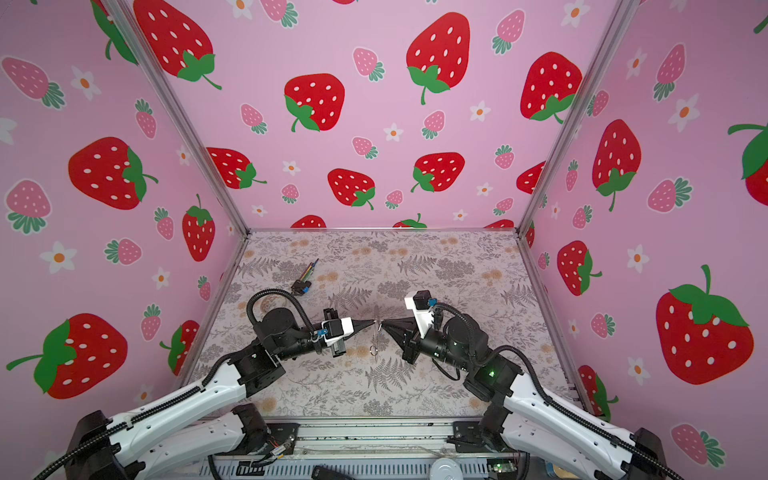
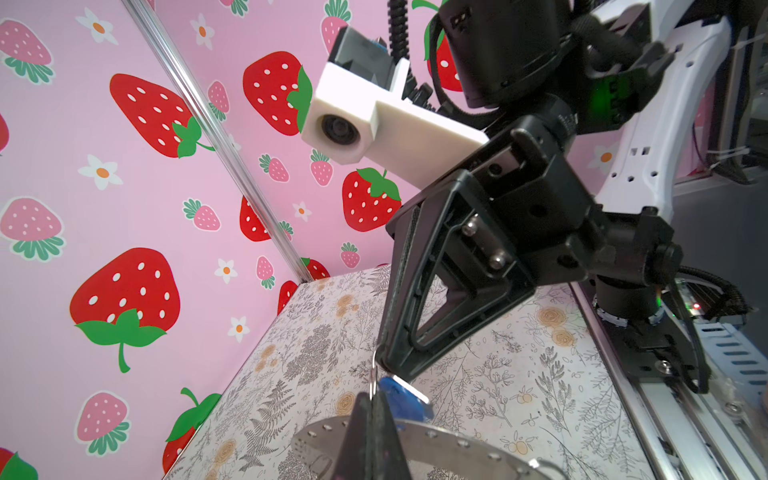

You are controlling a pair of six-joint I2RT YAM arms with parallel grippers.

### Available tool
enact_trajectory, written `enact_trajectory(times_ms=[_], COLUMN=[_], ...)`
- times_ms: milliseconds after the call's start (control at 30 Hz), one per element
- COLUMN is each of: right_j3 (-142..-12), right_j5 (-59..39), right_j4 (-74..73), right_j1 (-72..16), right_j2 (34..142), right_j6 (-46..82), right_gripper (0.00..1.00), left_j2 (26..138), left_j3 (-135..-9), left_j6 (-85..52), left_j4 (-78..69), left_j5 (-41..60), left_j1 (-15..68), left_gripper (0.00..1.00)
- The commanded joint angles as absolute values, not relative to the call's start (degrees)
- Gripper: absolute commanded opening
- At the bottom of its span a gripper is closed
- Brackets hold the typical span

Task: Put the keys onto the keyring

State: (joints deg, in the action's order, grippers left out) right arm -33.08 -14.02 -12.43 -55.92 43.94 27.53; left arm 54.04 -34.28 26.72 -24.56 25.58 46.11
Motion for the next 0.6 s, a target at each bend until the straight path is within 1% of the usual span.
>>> enact_trajectory(times_ms=[0,133,567], right_j3=[-32.5,-31.7,-29.0], right_j5=[-14.1,-14.8,-19.2], right_j4=[-15.3,-16.3,-18.8], right_j1=[-55.4,-54.8,-51.3], right_j2=[42.7,42.6,44.6], right_j6=[29.6,30.8,36.7], right_gripper=[0.04,0.00,0.00], left_j2=[53.6,53.7,55.1], left_j3=[-33.9,-33.9,-34.4], left_j6=[27.5,27.6,26.8], left_j4=[-27.0,-27.8,-32.0], left_j5=[24.9,23.9,22.1], left_j1=[46.0,46.1,46.5], left_gripper=[0.00,0.00,0.00])
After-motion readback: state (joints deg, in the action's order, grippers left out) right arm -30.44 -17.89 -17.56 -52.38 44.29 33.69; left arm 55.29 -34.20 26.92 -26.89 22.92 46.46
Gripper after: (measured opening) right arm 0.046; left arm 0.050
